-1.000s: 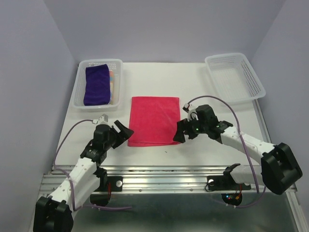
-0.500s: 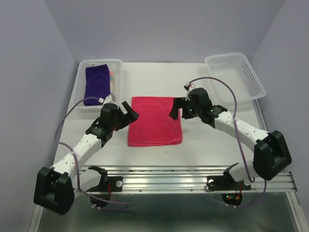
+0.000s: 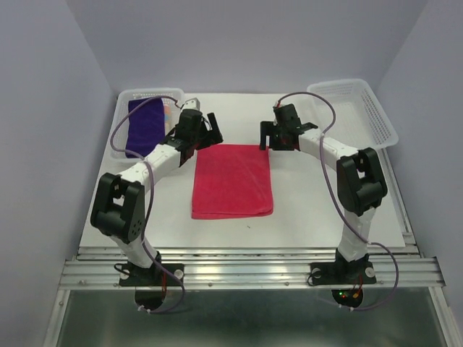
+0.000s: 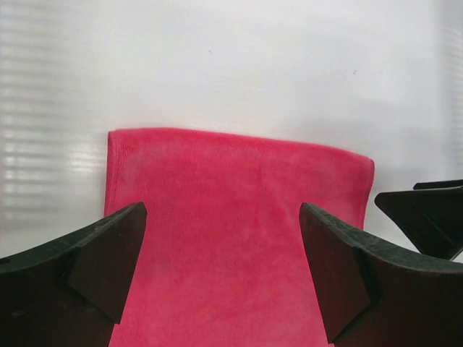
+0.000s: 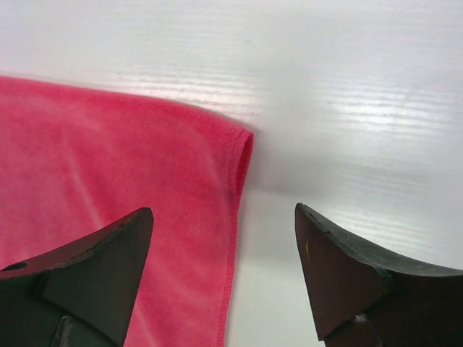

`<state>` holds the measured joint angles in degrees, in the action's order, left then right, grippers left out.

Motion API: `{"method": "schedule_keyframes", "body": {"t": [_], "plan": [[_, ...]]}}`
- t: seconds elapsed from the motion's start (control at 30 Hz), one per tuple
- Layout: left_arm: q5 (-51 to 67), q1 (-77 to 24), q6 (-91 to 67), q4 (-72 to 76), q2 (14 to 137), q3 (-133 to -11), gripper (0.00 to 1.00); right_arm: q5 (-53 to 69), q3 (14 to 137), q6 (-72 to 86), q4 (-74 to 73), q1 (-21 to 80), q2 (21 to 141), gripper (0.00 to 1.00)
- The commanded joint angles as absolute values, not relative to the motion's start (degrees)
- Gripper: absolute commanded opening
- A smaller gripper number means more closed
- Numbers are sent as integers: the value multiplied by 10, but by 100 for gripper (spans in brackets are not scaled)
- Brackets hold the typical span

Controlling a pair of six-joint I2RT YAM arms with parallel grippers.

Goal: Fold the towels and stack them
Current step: Fold the towel

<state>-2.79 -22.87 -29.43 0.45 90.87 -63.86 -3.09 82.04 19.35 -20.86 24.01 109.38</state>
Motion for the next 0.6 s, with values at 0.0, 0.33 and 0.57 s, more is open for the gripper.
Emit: {"method": "schedule_keyframes", "body": {"t": [0.0,0.33,0.57], "plan": [[-51,-228,-243,-14,954,-711,99,-11,893,156,-219,220,1135,82],[-33,-203,-226,-26,1026,-776,99,-3,982,101,-236,210,1244,51],[-32,-195,-220,-26,1039,-778,99,46,974,98,-230,207,1266,39]]}}
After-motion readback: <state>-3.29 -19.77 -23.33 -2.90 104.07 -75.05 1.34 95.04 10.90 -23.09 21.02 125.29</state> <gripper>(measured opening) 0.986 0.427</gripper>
